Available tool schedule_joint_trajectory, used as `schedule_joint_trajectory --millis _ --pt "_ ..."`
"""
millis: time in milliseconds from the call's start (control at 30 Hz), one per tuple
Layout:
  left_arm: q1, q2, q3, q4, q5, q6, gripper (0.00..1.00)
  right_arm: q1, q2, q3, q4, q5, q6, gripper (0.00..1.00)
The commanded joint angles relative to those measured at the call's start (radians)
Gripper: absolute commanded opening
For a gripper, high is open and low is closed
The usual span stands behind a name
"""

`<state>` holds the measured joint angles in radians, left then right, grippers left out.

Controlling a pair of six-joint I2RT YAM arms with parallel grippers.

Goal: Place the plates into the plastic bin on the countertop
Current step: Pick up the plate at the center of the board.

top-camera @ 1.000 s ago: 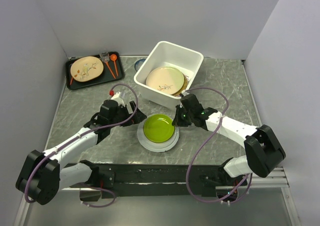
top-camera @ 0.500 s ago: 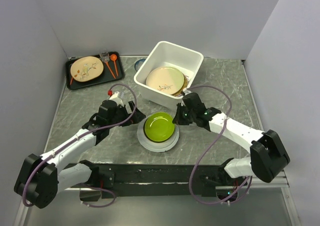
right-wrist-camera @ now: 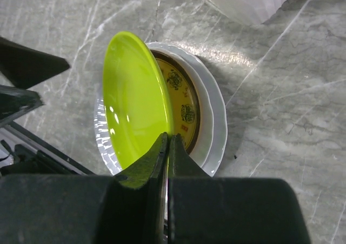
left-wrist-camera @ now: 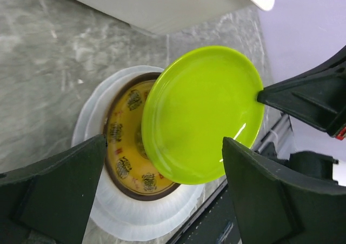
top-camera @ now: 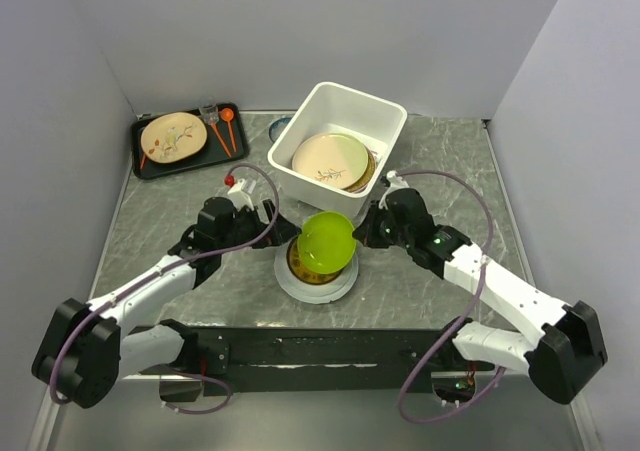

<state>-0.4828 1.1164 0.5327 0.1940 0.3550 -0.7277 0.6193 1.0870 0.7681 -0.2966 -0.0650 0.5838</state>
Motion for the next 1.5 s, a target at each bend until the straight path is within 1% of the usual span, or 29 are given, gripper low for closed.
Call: schedule_joint_trajectory --millis 0,167,233,300,433,533,567,633,667,733,767,867,900,967,1000,1100,1200,1367,1433,1467 --pt "-0.014 0.039 -0.016 0.140 0.094 -0.012 0.92 -0.006 -0.093 -0.026 0.007 0.030 0.043 0.00" --pt "-0.034 0.091 -0.008 0.165 0.102 -0.009 0.90 -0.007 -0.168 -0.029 -0.027 0.044 0.053 0.00" --pt "-0.049 0.117 -0.010 0.206 0.120 -0.016 0.89 -0.010 -0.179 -0.026 -0.035 0.042 0.053 0.00" --pt "-0.077 0.131 -0.014 0.238 0.142 -0.025 0.88 -0.010 -0.193 -0.024 -0.038 0.039 0.053 0.00" --pt "-0.120 0.145 -0.014 0.289 0.141 -0.038 0.82 -0.010 -0.203 -0.013 -0.035 0.028 0.051 0.00" --pt "-0.135 0.128 -0.016 0.301 0.122 -0.042 0.67 -0.013 -0.199 -0.001 -0.027 0.007 0.048 0.00" --pt "-0.135 0.123 -0.017 0.300 0.119 -0.045 0.55 -0.012 -0.194 0.000 -0.019 -0.004 0.047 0.00" --pt "-0.137 0.100 -0.019 0.294 0.113 -0.041 0.43 -0.013 -0.184 0.003 -0.012 -0.016 0.042 0.01" --pt "-0.137 0.092 -0.019 0.288 0.108 -0.039 0.29 -0.013 -0.180 0.003 -0.003 -0.030 0.040 0.02" --pt "-0.137 0.079 -0.020 0.283 0.104 -0.045 0.15 -0.013 -0.168 0.000 0.010 -0.045 0.037 0.03" --pt "-0.137 0.074 -0.023 0.285 0.102 -0.048 0.02 -0.013 -0.167 -0.006 0.026 -0.051 0.039 0.03" --pt "-0.137 0.062 -0.031 0.292 0.091 -0.064 0.01 -0.013 -0.159 -0.009 0.043 -0.073 0.037 0.05" --pt "-0.137 0.059 -0.033 0.292 0.090 -0.070 0.01 -0.013 -0.159 -0.009 0.045 -0.081 0.036 0.12" --pt "-0.137 0.046 -0.033 0.295 0.079 -0.075 0.01 -0.013 -0.156 -0.010 0.048 -0.085 0.033 0.20" --pt "-0.137 0.034 -0.033 0.298 0.075 -0.078 0.01 -0.012 -0.159 -0.013 0.045 -0.084 0.033 0.31" --pt "-0.137 0.007 -0.031 0.300 0.062 -0.084 0.01 -0.012 -0.179 -0.026 0.045 -0.070 0.033 0.48" --pt "-0.135 -0.012 -0.028 0.308 0.064 -0.088 0.01 -0.012 -0.188 -0.041 0.042 -0.070 0.037 0.54" --pt "-0.137 -0.009 -0.019 0.326 0.085 -0.098 0.01 -0.013 -0.188 -0.070 0.070 -0.094 0.045 0.52" --pt "-0.137 0.000 -0.016 0.320 0.085 -0.098 0.01 -0.013 -0.196 -0.081 0.083 -0.101 0.047 0.37" --pt "-0.137 0.002 -0.016 0.320 0.085 -0.098 0.01 -0.015 -0.199 -0.084 0.085 -0.107 0.044 0.17"
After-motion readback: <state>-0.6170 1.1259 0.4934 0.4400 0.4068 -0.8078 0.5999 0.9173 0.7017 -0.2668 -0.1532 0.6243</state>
